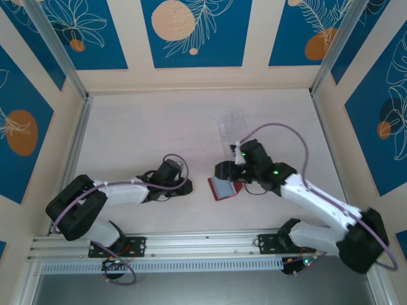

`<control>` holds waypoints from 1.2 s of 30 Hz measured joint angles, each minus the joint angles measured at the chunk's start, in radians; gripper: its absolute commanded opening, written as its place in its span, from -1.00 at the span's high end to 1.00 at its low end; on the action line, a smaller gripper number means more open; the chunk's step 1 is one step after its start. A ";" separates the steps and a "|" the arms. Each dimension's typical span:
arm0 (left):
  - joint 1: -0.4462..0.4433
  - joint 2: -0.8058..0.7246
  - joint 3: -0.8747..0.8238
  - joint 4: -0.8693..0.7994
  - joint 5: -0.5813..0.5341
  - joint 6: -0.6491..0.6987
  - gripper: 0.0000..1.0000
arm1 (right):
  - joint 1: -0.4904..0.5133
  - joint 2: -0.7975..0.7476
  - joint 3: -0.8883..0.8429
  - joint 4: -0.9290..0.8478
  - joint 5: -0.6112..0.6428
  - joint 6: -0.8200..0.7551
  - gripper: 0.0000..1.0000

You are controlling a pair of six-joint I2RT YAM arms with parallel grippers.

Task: Put the credit cards into the card holder
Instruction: Close the card holder at the center of the table.

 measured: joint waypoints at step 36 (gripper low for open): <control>-0.014 0.120 0.160 -0.194 0.008 0.105 0.39 | -0.014 0.322 -0.068 0.110 -0.011 0.035 -0.08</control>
